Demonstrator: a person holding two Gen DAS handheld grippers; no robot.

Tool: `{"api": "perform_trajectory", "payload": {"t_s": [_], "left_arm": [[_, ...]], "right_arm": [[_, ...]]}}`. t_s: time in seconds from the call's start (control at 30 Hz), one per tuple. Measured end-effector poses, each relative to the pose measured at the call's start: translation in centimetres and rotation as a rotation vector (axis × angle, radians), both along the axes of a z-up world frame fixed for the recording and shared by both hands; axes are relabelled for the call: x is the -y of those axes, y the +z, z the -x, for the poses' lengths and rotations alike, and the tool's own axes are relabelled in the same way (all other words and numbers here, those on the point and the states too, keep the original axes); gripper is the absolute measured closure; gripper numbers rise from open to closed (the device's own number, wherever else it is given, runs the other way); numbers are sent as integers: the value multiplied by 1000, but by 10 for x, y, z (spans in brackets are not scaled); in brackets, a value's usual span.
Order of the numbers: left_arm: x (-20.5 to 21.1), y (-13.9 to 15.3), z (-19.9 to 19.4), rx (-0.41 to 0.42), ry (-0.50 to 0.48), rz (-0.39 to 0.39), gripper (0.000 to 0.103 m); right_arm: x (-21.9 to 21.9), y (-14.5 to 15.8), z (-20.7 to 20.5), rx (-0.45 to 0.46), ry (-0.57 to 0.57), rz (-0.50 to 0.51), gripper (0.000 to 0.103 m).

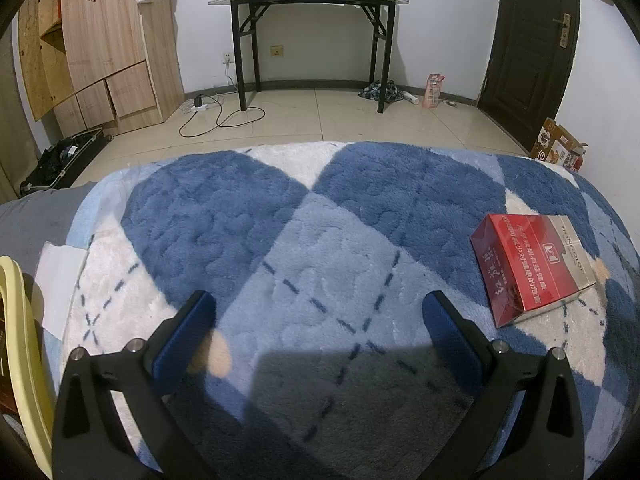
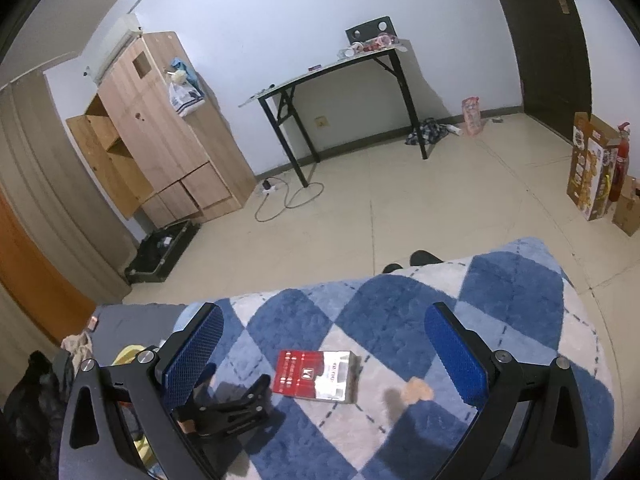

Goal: Organize rigid objects
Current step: 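Move both tools back over the bed toward the last red packs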

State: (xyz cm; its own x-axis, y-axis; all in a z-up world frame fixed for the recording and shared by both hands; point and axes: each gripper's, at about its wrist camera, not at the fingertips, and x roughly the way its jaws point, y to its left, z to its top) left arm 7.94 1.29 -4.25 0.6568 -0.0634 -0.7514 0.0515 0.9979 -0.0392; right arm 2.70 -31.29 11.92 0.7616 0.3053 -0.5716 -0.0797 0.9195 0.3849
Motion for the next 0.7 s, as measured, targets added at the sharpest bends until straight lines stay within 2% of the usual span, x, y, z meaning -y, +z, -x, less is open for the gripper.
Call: {"api": "perform_trajectory", "payload": {"t_s": [0.7], "left_arm": [[-1,1,0,-2,-1,0,0]], "right_arm": [[4,-3,-4,-21,-4,4,0]]}}
